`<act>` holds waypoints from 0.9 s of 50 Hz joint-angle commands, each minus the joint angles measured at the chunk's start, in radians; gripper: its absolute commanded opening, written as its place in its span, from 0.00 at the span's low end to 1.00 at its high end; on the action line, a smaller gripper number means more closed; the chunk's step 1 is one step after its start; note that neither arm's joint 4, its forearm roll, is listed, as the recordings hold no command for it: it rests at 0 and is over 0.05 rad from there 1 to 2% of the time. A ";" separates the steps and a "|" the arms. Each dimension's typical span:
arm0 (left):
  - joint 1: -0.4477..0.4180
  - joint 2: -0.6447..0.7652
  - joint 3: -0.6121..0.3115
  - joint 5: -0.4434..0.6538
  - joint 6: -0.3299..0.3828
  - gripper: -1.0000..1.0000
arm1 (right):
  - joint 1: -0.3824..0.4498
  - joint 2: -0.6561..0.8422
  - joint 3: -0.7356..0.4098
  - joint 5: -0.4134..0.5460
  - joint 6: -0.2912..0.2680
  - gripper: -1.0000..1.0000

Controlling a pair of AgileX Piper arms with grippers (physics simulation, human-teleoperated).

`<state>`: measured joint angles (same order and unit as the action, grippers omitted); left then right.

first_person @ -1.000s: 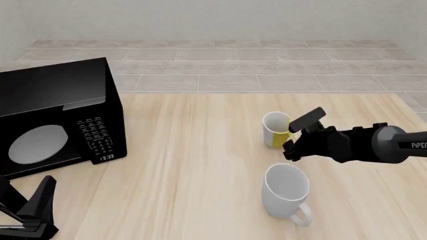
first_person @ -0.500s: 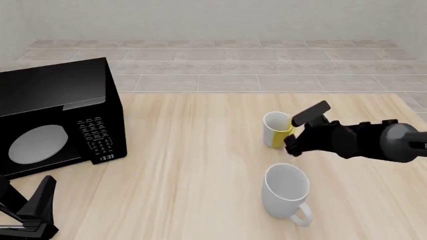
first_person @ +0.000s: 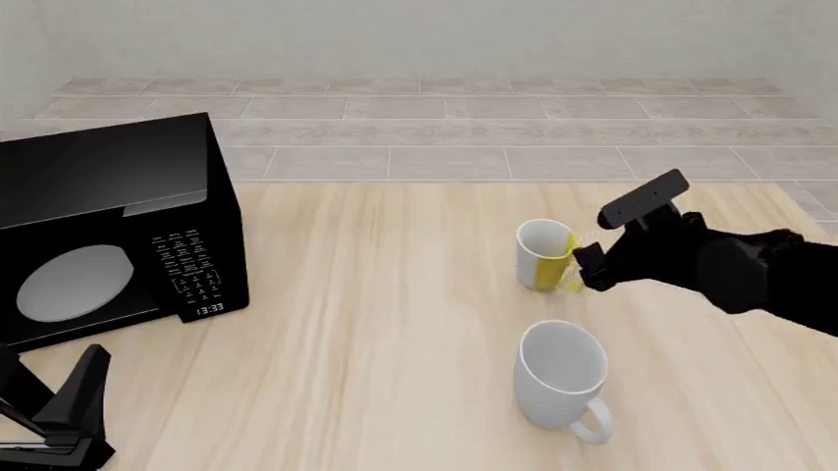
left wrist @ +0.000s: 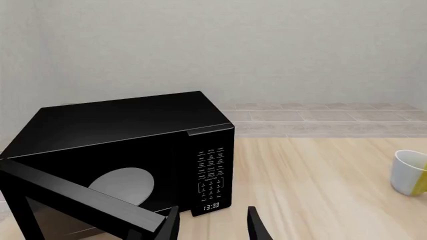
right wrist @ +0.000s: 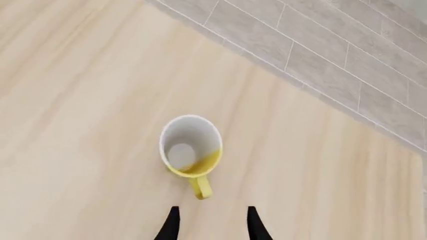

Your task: Put the yellow and white mug to the front of the white mug.

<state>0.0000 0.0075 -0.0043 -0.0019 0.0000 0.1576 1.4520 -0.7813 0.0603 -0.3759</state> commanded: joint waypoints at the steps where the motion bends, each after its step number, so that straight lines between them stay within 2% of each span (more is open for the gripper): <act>1: 0.000 0.000 0.000 0.000 0.000 1.00 | 0.022 -0.209 0.062 0.044 0.018 1.00; 11: 0.000 0.000 0.000 0.000 0.000 1.00 | 0.010 -0.359 0.162 0.025 0.048 1.00; 27: 0.000 0.000 0.000 0.000 0.000 1.00 | -0.017 -0.542 0.268 0.022 0.064 1.00; 36: 0.000 0.000 0.000 0.000 0.000 1.00 | -0.032 -0.632 0.303 0.047 0.070 1.00; 45: 0.000 0.000 0.000 0.000 0.000 1.00 | -0.036 -0.755 0.327 0.117 0.098 1.00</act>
<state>0.0000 0.0075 -0.0043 -0.0019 0.0000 0.1309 0.8165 -0.4862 0.1242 -0.2977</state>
